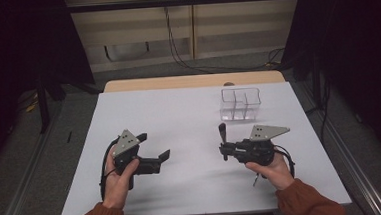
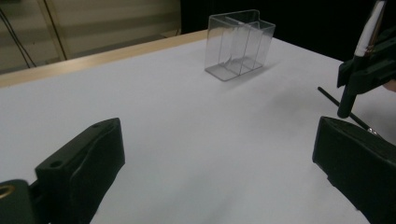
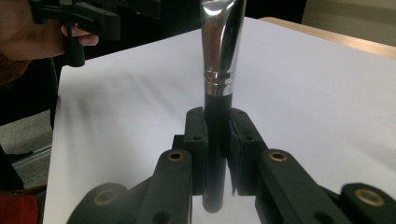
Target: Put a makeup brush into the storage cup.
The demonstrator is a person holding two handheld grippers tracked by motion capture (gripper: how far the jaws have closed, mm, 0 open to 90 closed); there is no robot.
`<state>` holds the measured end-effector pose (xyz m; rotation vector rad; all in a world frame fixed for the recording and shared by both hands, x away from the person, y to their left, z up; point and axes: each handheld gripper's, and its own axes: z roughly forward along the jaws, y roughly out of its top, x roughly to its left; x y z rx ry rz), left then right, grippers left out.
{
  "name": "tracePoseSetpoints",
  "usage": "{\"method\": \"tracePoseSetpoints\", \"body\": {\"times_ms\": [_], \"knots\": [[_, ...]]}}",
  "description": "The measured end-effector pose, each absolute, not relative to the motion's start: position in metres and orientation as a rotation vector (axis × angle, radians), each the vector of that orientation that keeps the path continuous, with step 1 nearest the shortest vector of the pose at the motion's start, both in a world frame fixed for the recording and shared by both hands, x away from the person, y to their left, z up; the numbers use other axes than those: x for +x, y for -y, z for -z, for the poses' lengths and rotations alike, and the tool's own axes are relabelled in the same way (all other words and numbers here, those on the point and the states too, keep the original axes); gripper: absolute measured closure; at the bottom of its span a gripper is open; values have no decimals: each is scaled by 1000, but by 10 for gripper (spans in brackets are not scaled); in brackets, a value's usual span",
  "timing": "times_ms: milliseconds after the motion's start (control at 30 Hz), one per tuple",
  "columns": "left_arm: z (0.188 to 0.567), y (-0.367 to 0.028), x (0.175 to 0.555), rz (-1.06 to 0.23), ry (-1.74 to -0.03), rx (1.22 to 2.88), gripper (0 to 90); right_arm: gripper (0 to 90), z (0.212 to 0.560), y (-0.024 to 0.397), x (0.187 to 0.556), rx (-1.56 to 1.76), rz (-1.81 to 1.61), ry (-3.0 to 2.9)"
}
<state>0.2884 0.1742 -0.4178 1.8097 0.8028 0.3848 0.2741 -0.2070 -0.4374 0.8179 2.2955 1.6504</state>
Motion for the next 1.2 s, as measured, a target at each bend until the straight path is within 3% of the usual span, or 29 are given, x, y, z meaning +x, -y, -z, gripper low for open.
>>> {"method": "tracePoseSetpoints", "body": {"times_ms": [300, 567, 833, 1200], "knots": [[429, -203, 278, -479, -786, 1780, 40, 794, 435, 213, 274, 838, -1651, -2274], [436, -226, 270, -476, -799, 1739, 27, 794, 433, 221, 275, 864, -1648, -2239], [439, -231, 265, -434, -837, 1722, 36, 794, 431, 231, 276, 911, -1631, -2197], [440, -235, 261, -484, -812, 1740, 25, 794, 425, 248, 282, 970, -1608, -2114]]}}
